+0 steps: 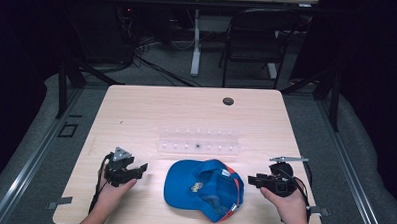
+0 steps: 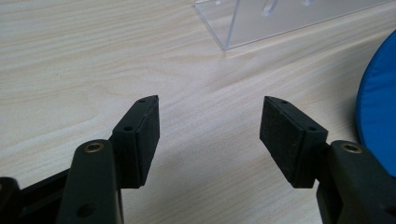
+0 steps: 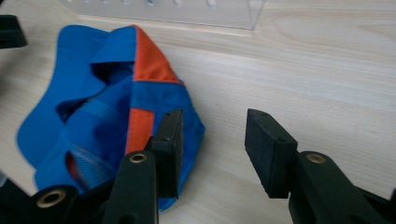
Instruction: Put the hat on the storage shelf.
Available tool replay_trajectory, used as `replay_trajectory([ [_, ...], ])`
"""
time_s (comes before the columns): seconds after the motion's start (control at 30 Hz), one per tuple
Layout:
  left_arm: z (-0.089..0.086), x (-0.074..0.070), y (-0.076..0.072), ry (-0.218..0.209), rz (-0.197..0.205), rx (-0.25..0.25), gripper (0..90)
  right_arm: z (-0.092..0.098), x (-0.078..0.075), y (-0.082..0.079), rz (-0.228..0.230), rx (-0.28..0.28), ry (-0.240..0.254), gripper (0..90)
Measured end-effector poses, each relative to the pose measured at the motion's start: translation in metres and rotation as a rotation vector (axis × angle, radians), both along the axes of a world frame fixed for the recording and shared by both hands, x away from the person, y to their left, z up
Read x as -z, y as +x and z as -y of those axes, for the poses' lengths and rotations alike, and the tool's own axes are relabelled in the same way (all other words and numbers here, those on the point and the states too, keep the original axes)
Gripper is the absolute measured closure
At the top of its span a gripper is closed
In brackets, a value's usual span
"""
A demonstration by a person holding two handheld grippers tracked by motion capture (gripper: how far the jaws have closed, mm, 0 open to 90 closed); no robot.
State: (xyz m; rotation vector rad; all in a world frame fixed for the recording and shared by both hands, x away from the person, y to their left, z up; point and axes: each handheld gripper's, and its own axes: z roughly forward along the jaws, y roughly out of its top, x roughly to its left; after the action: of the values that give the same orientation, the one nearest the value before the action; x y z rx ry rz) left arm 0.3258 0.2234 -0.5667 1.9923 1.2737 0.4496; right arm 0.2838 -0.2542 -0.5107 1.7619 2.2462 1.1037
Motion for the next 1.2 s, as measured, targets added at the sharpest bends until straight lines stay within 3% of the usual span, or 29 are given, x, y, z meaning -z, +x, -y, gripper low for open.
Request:
replay_trajectory([
  [0.1, 0.0, 0.0, 0.001, -0.01, 0.003, -0.011, 38.7, -0.002, -0.009, 0.0, -0.019, -0.042, 0.048, 57.3],
  [0.33, 0.0, 0.0, 0.001, -0.001, 0.002, -0.002, 38.7, -0.011, -0.015, -0.001, -0.051, -0.103, 0.052, 57.7],
  [0.43, 0.0, -0.001, 0.001, -0.014, 0.0, 0.0, 40.2, -0.013, -0.012, -0.002, -0.065, -0.116, 0.051, 59.7],
  [0.53, 0.001, 0.0, 0.001, -0.018, -0.003, 0.01, 41.1, -0.014, -0.005, -0.003, -0.107, -0.128, 0.087, 60.0],
  [0.6, 0.002, 0.0, 0.001, -0.017, 0.002, 0.012, 41.4, -0.015, -0.003, -0.004, -0.108, -0.116, 0.098, 60.0],
  [0.77, 0.002, -0.001, 0.001, -0.01, 0.005, 0.018, 41.3, -0.014, 0.006, -0.004, -0.157, -0.151, 0.132, 59.8],
  [1.13, 0.0, -0.003, -0.001, -0.01, 0.021, 0.012, 42.6, -0.024, 0.017, -0.003, -0.197, -0.18, 0.158, 61.4],
  [1.2, 0.0, -0.003, -0.001, -0.007, 0.022, 0.01, 42.6, -0.022, 0.02, -0.001, -0.207, -0.178, 0.193, 61.9],
])
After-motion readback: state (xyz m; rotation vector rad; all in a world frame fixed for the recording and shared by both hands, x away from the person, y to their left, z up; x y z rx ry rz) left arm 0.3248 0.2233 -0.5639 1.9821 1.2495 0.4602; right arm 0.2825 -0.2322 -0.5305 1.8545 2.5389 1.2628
